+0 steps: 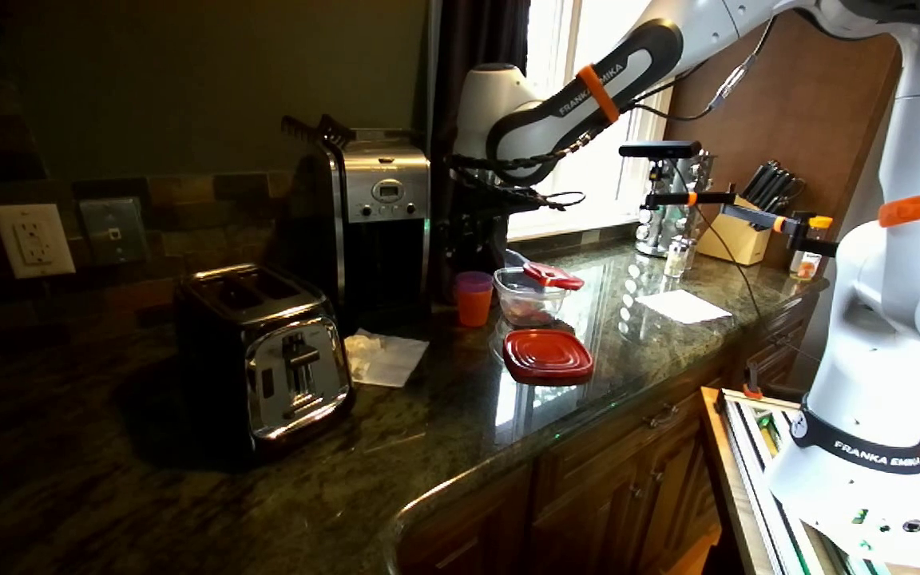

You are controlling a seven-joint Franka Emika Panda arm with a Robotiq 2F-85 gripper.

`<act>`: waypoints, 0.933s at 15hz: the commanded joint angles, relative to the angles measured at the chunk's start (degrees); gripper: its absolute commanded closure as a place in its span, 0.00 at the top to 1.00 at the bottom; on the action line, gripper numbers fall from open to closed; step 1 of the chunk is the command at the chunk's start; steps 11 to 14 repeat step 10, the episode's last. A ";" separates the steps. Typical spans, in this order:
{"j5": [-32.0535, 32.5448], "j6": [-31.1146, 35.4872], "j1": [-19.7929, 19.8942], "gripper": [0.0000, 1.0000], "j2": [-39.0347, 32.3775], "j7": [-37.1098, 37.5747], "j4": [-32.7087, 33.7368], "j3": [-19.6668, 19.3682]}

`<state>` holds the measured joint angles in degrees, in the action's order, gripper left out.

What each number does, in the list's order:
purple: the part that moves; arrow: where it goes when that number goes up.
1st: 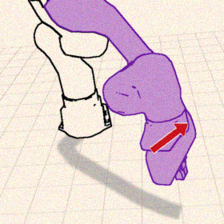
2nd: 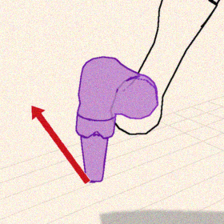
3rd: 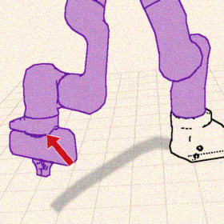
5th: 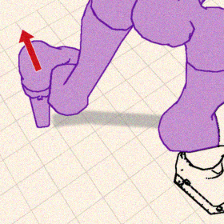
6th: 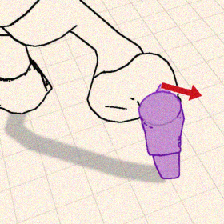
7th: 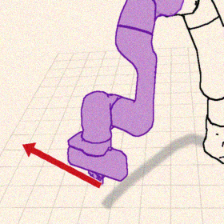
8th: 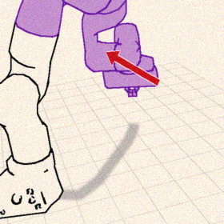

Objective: Stack the cups together

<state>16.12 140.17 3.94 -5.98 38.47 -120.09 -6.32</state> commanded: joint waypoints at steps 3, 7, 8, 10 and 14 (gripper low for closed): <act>-5.91 -8.79 -2.62 0.96 7.34 -7.32 -5.66 3.11; -11.92 -14.39 -4.07 1.00 16.41 -14.51 -14.98 5.67; -15.94 -11.45 -4.67 1.00 19.98 -17.97 -19.04 6.14; -13.20 -13.63 -3.68 1.00 14.37 -14.91 -13.04 6.84; -13.20 -13.63 -3.68 1.00 14.37 -14.91 -13.04 6.84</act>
